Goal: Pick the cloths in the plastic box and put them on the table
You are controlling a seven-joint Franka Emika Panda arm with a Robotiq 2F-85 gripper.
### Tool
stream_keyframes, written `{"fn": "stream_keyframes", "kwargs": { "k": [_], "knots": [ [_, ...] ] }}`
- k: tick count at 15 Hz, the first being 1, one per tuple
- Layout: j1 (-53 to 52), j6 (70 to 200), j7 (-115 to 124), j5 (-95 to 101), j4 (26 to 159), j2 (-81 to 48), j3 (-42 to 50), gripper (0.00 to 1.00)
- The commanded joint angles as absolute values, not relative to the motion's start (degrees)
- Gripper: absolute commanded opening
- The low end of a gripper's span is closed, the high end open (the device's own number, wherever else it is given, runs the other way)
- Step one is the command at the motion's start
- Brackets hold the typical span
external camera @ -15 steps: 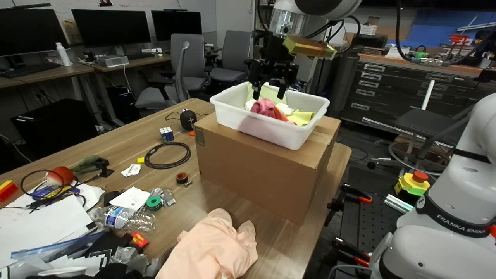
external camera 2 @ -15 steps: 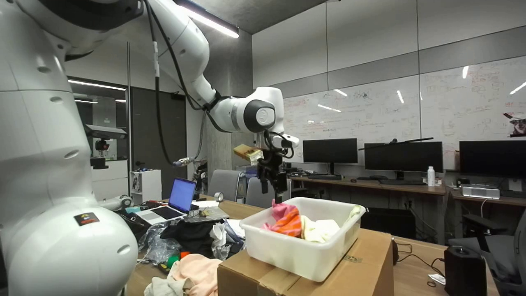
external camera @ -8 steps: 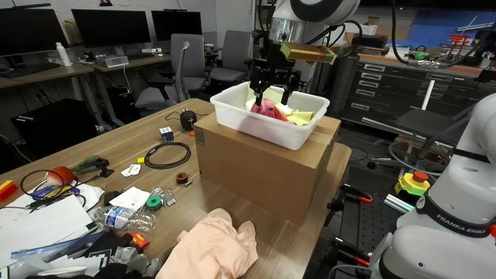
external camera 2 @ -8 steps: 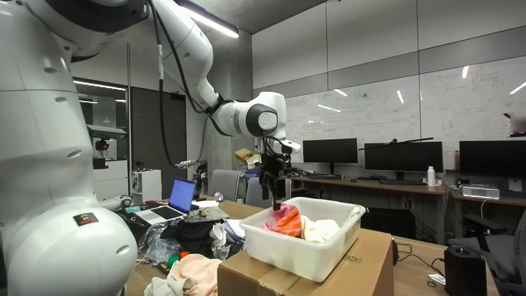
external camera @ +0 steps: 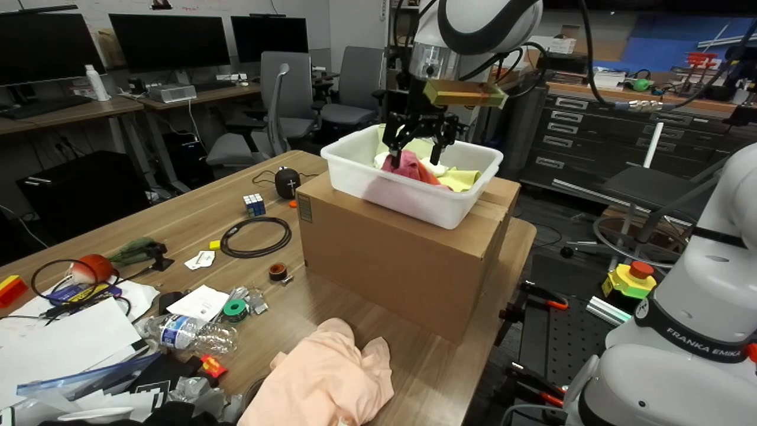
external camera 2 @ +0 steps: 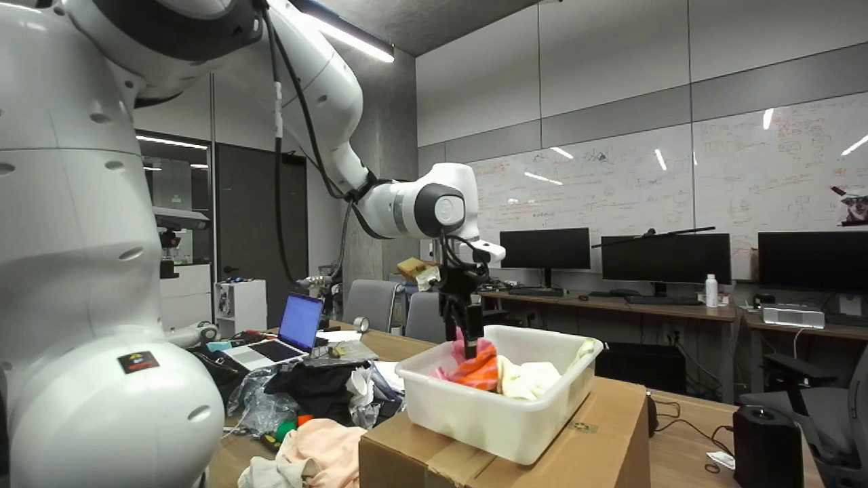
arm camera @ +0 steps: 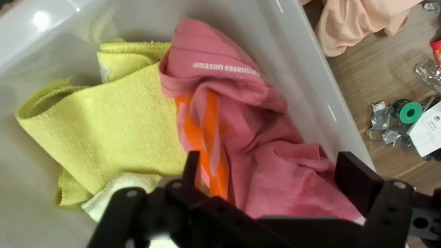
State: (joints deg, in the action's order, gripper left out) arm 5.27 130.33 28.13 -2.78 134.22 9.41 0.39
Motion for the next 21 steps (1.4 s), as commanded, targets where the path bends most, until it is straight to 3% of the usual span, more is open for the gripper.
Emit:
{"fn": "stream_keyframes", "kwargs": {
  "k": [1, 8, 10, 13, 18, 21],
  "knots": [
    [5.89, 135.83, 30.56, 2.61, 134.66, 8.01, 0.08, 1.00],
    [5.36, 139.26, 31.56, 3.93, 135.75, 6.10, 0.47, 1.00],
    [5.32, 139.90, 31.50, 3.95, 135.95, 5.92, 0.54, 0.74],
    [5.32, 140.86, 31.61, 4.12, 136.27, 6.00, 0.57, 0.49],
    [5.45, 142.97, 32.20, 3.51, 137.08, 6.94, 0.71, 0.13],
    [5.66, 145.20, 33.12, 2.97, 137.64, 8.33, 0.97, 0.03]
  ]
}}
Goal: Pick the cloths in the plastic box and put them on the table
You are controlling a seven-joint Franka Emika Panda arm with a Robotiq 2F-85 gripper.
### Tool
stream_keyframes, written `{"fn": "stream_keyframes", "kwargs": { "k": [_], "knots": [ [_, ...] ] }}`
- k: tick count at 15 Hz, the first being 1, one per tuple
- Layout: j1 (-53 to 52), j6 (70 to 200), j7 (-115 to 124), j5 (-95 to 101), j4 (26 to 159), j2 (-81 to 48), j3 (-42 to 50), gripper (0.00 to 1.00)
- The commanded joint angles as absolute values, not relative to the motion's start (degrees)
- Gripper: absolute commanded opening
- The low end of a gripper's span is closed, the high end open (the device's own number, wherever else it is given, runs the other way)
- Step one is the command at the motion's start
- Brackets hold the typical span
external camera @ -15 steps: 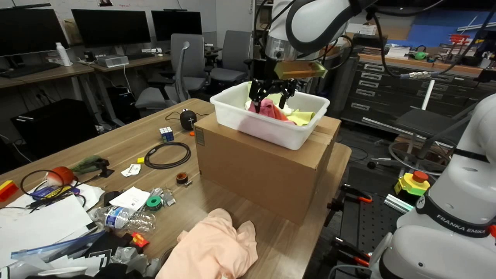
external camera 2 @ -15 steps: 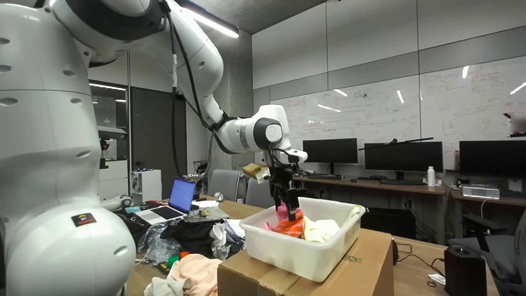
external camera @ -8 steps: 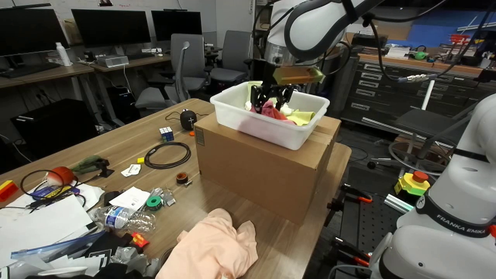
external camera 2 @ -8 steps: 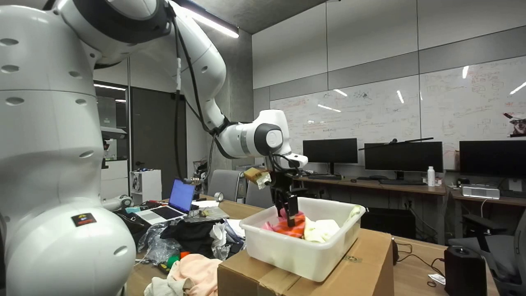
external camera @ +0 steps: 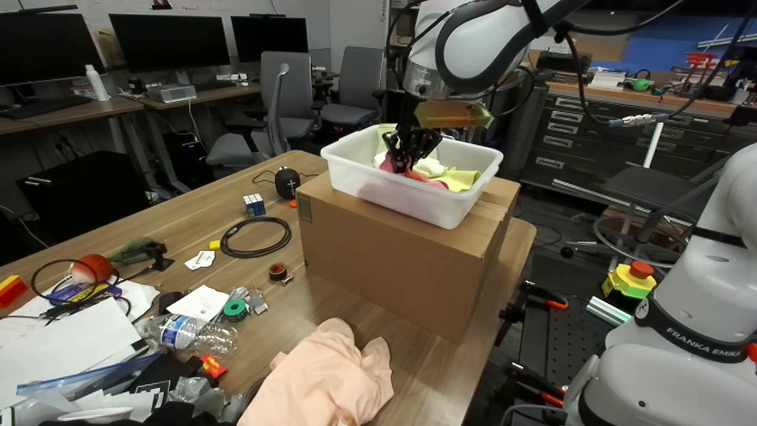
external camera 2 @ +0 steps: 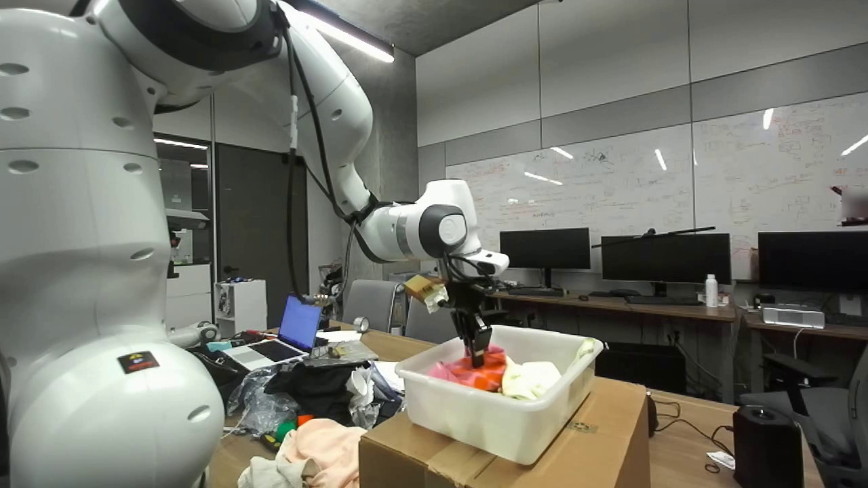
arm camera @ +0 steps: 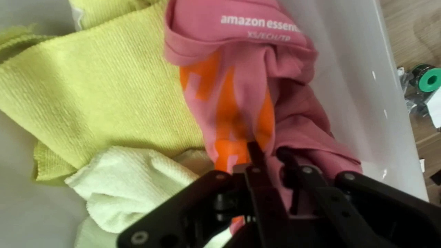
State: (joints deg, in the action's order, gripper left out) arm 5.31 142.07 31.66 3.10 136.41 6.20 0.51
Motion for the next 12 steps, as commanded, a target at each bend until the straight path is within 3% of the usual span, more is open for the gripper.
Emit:
{"fn": "stream_keyframes", "kwargs": {
  "k": [1, 12],
  "knots": [
    [5.82, 146.07, 33.88, 3.18, 137.81, 8.90, 1.02, 0.06],
    [10.60, 159.37, 39.77, 3.47, 140.79, 26.32, -2.85, 0.08]
  ]
}}
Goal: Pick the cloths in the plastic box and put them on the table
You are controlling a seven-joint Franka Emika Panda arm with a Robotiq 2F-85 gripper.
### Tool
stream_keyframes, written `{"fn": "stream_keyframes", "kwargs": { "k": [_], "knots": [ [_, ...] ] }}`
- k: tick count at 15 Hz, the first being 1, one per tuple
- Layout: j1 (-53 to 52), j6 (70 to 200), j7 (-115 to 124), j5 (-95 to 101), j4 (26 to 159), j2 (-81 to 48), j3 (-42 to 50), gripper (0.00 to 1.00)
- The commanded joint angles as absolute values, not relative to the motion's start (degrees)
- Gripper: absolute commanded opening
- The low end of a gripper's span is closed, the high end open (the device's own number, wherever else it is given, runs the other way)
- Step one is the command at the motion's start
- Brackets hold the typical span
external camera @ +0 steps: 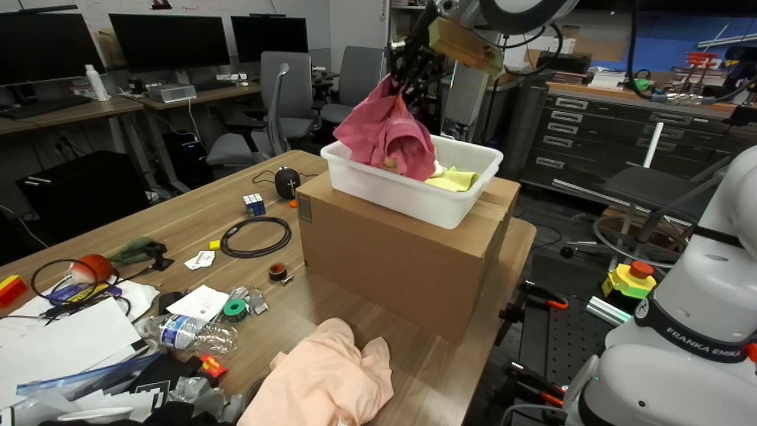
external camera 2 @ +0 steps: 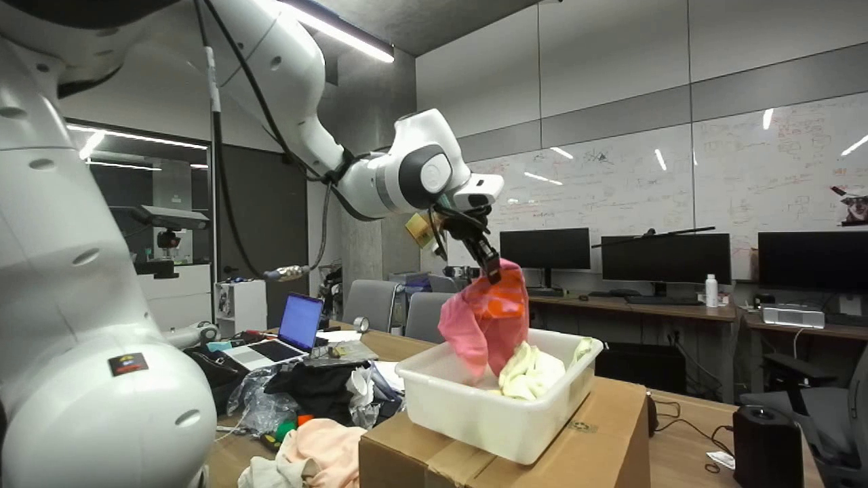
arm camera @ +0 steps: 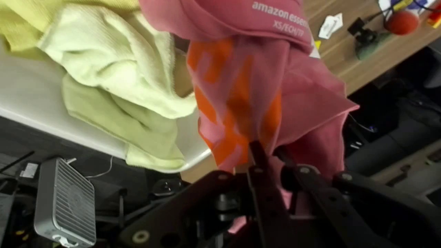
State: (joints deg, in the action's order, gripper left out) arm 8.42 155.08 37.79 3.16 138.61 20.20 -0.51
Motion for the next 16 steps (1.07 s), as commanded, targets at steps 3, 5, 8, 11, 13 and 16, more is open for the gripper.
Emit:
{"fn": "stream_keyframes", "kwargs": {
  "k": [3, 5, 8, 11, 13, 16],
  "knots": [
    [12.00, 163.48, 39.98, 2.76, 141.13, 30.27, -5.40, 0.08],
    [12.40, 165.42, 39.65, 1.81, 141.19, 32.26, -6.73, 0.08],
    [10.91, 166.60, 37.47, 0.34, 141.02, 33.24, -7.77, 0.08],
    [1.98, 162.96, 29.51, -4.05, 140.29, 32.29, -5.64, 0.08],
    [-1.98, 160.28, 26.00, -7.11, 139.95, 31.46, -6.62, 0.08],
    [-9.07, 156.01, 20.74, -11.60, 138.91, 29.67, -6.64, 0.08]
  ]
}}
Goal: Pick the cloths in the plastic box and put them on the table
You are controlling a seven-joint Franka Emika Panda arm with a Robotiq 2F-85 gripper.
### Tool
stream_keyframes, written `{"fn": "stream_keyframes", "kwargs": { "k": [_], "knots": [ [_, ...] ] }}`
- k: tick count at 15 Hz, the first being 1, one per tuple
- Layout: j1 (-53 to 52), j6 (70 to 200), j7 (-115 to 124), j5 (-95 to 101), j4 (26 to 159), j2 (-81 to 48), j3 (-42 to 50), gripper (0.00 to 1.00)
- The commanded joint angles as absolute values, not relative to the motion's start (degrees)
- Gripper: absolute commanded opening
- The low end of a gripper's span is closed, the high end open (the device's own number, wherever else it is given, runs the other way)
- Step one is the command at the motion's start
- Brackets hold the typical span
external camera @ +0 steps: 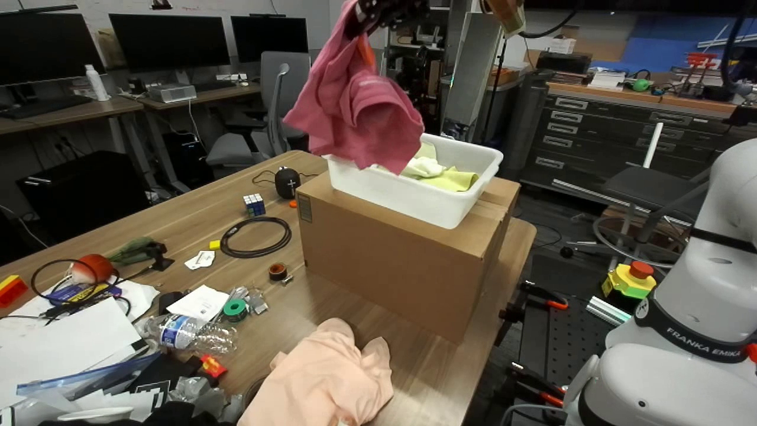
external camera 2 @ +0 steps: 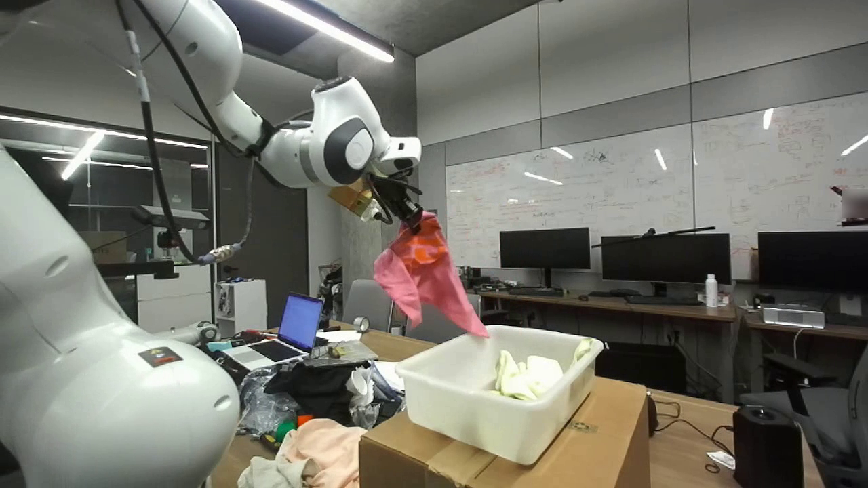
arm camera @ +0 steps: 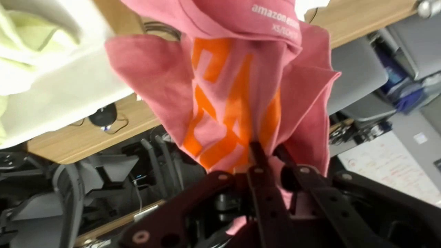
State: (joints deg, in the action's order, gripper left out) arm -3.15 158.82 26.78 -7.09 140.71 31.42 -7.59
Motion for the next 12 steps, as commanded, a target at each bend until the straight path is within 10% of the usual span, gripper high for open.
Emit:
{"fn": "stream_keyframes", "kwargs": {
  "k": [1, 8, 9, 12],
  "knots": [
    [-11.67, 154.70, 18.38, -13.45, 138.49, 29.07, -5.97, 0.08],
    [-23.78, 141.44, -1.25, -27.61, 134.00, 24.49, -0.82, 0.08],
    [-23.99, 138.08, -3.62, -28.67, 133.00, 23.78, -0.56, 0.36],
    [-22.41, 127.19, -9.94, -28.44, 130.44, 21.96, -0.65, 0.51]
  ]
}}
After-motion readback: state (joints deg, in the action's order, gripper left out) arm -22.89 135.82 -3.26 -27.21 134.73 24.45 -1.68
